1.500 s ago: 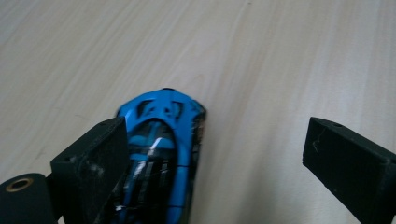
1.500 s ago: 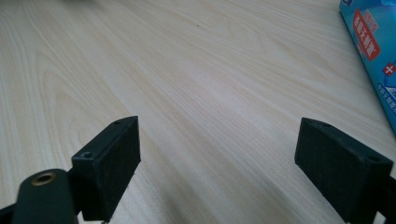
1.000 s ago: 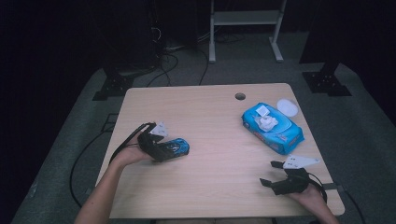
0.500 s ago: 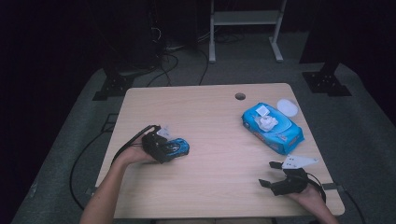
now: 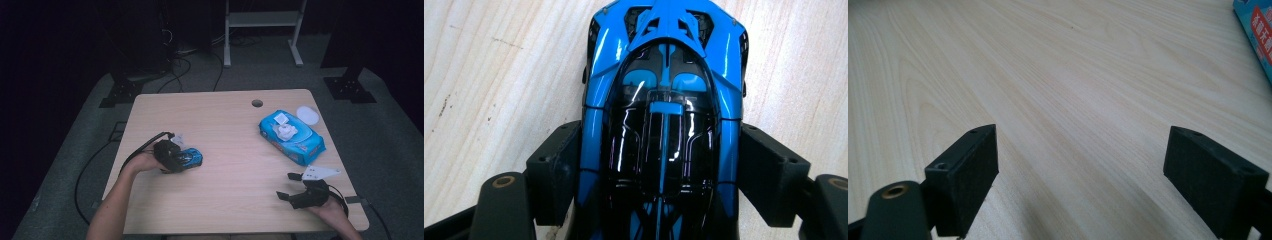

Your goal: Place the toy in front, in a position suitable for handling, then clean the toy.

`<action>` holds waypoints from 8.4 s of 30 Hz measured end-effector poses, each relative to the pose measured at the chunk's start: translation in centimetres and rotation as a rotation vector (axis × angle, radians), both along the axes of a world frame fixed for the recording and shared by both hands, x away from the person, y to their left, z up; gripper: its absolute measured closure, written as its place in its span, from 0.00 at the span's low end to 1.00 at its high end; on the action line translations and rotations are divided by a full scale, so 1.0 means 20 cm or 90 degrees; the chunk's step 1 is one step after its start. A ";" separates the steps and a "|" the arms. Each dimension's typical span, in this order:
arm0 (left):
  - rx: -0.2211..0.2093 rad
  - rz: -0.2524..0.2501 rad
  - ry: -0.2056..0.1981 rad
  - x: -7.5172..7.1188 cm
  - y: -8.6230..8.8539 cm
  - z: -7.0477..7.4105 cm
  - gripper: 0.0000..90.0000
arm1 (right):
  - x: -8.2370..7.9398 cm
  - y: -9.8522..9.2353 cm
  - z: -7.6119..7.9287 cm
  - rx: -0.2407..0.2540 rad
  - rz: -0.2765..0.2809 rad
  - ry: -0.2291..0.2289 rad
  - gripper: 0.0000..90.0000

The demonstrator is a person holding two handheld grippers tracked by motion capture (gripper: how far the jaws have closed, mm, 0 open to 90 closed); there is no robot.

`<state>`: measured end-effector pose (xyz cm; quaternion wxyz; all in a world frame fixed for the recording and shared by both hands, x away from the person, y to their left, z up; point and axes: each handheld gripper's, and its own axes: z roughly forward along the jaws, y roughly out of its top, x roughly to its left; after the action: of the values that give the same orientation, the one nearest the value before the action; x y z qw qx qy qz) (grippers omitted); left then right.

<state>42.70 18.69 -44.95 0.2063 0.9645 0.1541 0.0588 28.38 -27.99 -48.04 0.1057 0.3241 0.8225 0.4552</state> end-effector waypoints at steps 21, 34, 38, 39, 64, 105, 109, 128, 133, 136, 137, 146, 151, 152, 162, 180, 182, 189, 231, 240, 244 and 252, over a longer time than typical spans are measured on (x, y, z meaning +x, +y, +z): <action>-0.014 -0.006 -0.003 0.00 0.02 0.03 0.31 | 0.00 -0.01 0.00 0.003 -0.005 -0.001 0.15; -0.033 -0.033 -0.039 -0.06 -0.06 0.19 0.31 | 0.01 -0.01 0.00 0.006 -0.006 -0.004 0.15; -0.050 -0.069 -0.051 -0.09 -0.17 0.26 0.31 | 0.01 -0.01 0.01 0.008 -0.008 -0.003 0.15; -0.053 -0.076 -0.056 -0.10 -0.20 0.27 0.31 | 0.01 -0.01 0.01 0.009 -0.009 -0.004 0.15; -0.044 -0.191 -0.025 -0.23 -0.67 0.11 0.31 | 0.00 -0.04 0.01 0.013 -0.014 -0.008 0.15; -0.298 0.018 -0.142 -0.37 -0.28 0.09 0.09 | 0.17 -0.05 0.20 0.001 -0.033 -0.030 0.15; -0.347 0.061 -0.156 -0.40 -0.20 0.07 0.09 | 0.24 -0.05 0.28 -0.016 -0.032 -0.035 0.15; -0.382 0.130 -0.188 -0.42 -0.06 0.01 0.08 | 0.67 -0.04 0.58 -0.092 -0.098 -0.089 0.15; -0.372 0.121 -0.192 -0.44 -0.07 0.01 0.03 | 0.73 -0.03 0.56 -0.103 -0.106 -0.078 0.15; -0.372 0.112 -0.194 -0.44 -0.08 0.00 0.03 | 0.76 -0.01 0.53 -0.116 -0.106 -0.073 0.16; -0.375 0.111 -0.191 -0.44 -0.08 0.00 0.03 | 0.77 -0.01 0.52 -0.119 -0.106 -0.070 0.16; -0.382 0.115 -0.193 -0.44 -0.09 0.01 0.03 | 0.84 0.04 0.42 -0.149 -0.098 -0.048 0.24; -0.369 0.116 -0.196 -0.45 -0.11 0.00 0.03 | 0.87 0.05 0.37 -0.177 -0.113 -0.024 0.33; -0.366 0.115 -0.196 -0.45 -0.12 0.00 0.03 | 0.87 0.05 0.37 -0.179 -0.107 -0.020 0.37; -0.344 0.129 -0.190 -0.42 -0.11 -0.03 0.03 | 0.86 0.01 0.33 -0.165 -0.134 -0.019 0.57; -0.348 0.130 -0.199 -0.43 -0.09 -0.04 0.03 | 0.85 -0.03 0.34 -0.139 -0.141 0.003 0.94; -0.348 0.129 -0.199 -0.43 -0.09 -0.04 0.03 | 0.85 -0.04 0.35 -0.128 -0.144 0.009 0.94; -0.344 0.124 -0.196 -0.43 -0.09 -0.04 0.03 | 0.82 -0.05 0.40 -0.101 -0.156 -0.003 0.96; -0.335 0.099 -0.185 -0.44 -0.12 -0.05 0.03 | 0.50 0.15 0.77 0.000 -0.014 -0.105 0.97; -0.323 0.077 -0.163 -0.45 -0.15 -0.06 0.03 | 0.34 0.46 0.68 0.009 0.114 -0.103 0.97; -0.319 0.062 -0.145 -0.45 -0.17 -0.08 0.04 | 0.30 0.57 0.60 0.035 0.160 -0.076 0.96; -0.318 0.029 -0.136 -0.44 -0.22 -0.09 0.07 | 0.30 0.70 0.37 0.060 0.220 0.005 0.96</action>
<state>33.81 14.26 -46.79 0.4518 0.8682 0.1628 0.1251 34.33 -14.01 -40.63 0.0068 0.1841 0.8441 0.5035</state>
